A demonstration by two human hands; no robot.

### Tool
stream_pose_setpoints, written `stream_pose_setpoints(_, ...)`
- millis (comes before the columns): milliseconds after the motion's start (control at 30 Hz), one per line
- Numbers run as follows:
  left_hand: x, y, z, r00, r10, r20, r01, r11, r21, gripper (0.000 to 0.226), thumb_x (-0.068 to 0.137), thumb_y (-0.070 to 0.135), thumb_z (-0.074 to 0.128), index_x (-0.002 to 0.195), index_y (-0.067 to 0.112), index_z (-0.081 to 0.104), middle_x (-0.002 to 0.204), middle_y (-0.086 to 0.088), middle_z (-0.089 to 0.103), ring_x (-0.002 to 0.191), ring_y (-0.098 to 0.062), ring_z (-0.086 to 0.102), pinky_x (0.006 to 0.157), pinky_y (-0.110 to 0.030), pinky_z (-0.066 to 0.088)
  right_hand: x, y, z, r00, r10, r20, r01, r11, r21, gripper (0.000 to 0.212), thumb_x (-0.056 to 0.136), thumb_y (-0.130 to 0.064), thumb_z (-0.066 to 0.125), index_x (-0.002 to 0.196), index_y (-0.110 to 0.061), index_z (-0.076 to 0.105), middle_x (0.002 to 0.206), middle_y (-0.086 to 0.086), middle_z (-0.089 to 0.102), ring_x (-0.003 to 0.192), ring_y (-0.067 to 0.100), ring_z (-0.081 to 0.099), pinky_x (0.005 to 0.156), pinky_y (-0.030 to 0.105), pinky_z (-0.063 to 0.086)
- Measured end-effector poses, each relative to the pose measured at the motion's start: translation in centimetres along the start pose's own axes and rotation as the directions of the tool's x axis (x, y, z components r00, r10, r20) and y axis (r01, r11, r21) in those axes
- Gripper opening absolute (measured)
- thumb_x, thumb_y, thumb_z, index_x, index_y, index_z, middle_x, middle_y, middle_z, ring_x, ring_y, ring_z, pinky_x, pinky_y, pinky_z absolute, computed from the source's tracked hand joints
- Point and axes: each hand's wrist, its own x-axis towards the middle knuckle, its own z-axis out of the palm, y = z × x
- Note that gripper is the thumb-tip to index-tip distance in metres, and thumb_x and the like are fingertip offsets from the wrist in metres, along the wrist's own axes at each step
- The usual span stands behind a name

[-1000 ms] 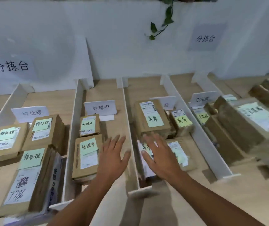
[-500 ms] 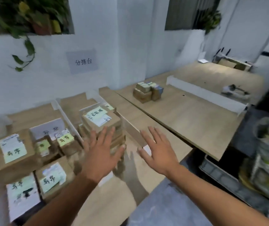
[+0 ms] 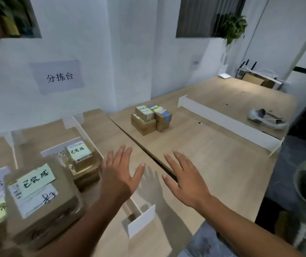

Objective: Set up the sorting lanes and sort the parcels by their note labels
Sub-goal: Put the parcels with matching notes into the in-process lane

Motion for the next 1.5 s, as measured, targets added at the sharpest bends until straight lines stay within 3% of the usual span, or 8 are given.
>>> stream_pose_setpoints(167,8.8,0.9,4.7,0.998,-0.05,0.038,0.049,0.998,0.027,0.079,0.093,0.07,0.036,0.154,0.02,0.041,0.163,-0.006,0.036,0.151,-0.038,0.026,0.122,-0.055,0.024,8.7,5.7,-0.1,0.999,-0.021,0.047,0.023,0.998,-0.051,0.068,0.1,-0.066,0.025,0.16,-0.042,0.007,0.17,-0.004,0.007,0.156,0.016,0.004,0.126,0.034,0.01)
stream_pose_setpoints(367,18.4,0.9,9.4,0.989,-0.141,0.044,0.141,0.99,0.003,0.075,0.095,0.068,0.04,0.157,0.027,0.033,0.167,0.003,0.025,0.155,-0.029,0.016,0.125,-0.05,0.018,18.9,11.6,0.5,0.996,-0.06,0.066,0.061,0.998,-0.011,0.071,0.096,-0.068,0.022,0.16,-0.037,0.018,0.168,0.0,0.019,0.155,0.019,0.014,0.125,0.036,0.017)
stream_pose_setpoints(567,29.4,0.2,14.4,0.975,-0.221,0.005,0.22,0.974,0.043,0.067,0.099,0.057,0.049,0.153,0.018,0.042,0.16,-0.002,0.039,0.149,-0.027,0.031,0.12,-0.05,0.028,31.4,18.9,3.4,0.992,-0.113,0.061,0.113,0.994,0.007,0.062,0.101,-0.051,0.049,0.156,-0.024,0.037,0.161,0.01,0.033,0.15,0.031,0.027,0.12,0.045,0.029)
stream_pose_setpoints(800,41.4,-2.1,21.0,0.916,-0.401,0.007,0.401,0.916,-0.013,0.065,0.101,0.056,0.047,0.151,0.014,0.044,0.154,-0.005,0.048,0.143,-0.023,0.041,0.118,-0.043,0.033,47.0,24.3,8.7,0.97,-0.197,0.145,0.189,0.979,0.073,0.065,0.101,-0.055,0.042,0.157,-0.023,0.033,0.158,0.004,0.037,0.151,0.028,0.018,0.121,0.045,0.024)
stream_pose_setpoints(900,44.9,-3.9,23.9,0.887,-0.46,0.038,0.462,0.885,-0.052,0.067,0.101,0.055,0.048,0.153,0.013,0.041,0.155,-0.007,0.047,0.143,-0.023,0.042,0.118,-0.042,0.034,51.5,25.5,12.3,0.958,-0.209,0.197,0.196,0.977,0.085,0.074,0.096,-0.067,0.021,0.159,-0.029,0.025,0.16,0.0,0.034,0.153,0.024,0.015,0.121,0.045,0.025)
stream_pose_setpoints(1233,53.6,-7.9,32.2,0.854,-0.491,0.171,0.498,0.867,0.002,0.053,0.101,0.045,0.051,0.141,0.01,0.049,0.138,-0.013,0.059,0.123,-0.033,0.054,0.103,-0.046,0.046,59.6,28.1,22.0,0.943,-0.236,0.234,0.217,0.97,0.107,0.069,0.099,-0.057,0.032,0.158,-0.02,0.03,0.159,0.004,0.04,0.155,0.028,0.01,0.124,0.047,0.014)
stream_pose_setpoints(1367,53.5,-8.0,34.6,0.838,-0.526,0.146,0.54,0.837,-0.088,0.038,0.101,0.037,0.05,0.127,0.009,0.052,0.119,-0.013,0.064,0.102,-0.031,0.058,0.087,-0.049,0.053,58.9,28.8,23.7,0.937,-0.308,0.166,0.299,0.951,0.077,0.069,0.101,-0.051,0.046,0.157,-0.013,0.034,0.159,0.008,0.041,0.154,0.031,0.015,0.124,0.049,0.014)
stream_pose_setpoints(1500,53.0,-7.5,34.9,0.842,-0.53,0.105,0.54,0.823,-0.176,0.035,0.101,0.031,0.051,0.128,0.008,0.053,0.123,-0.011,0.065,0.107,-0.028,0.059,0.089,-0.048,0.054,58.8,28.6,23.2,0.932,-0.326,0.157,0.321,0.945,0.058,0.069,0.102,-0.052,0.043,0.157,-0.012,0.033,0.16,0.008,0.039,0.155,0.028,0.011,0.126,0.045,0.007)
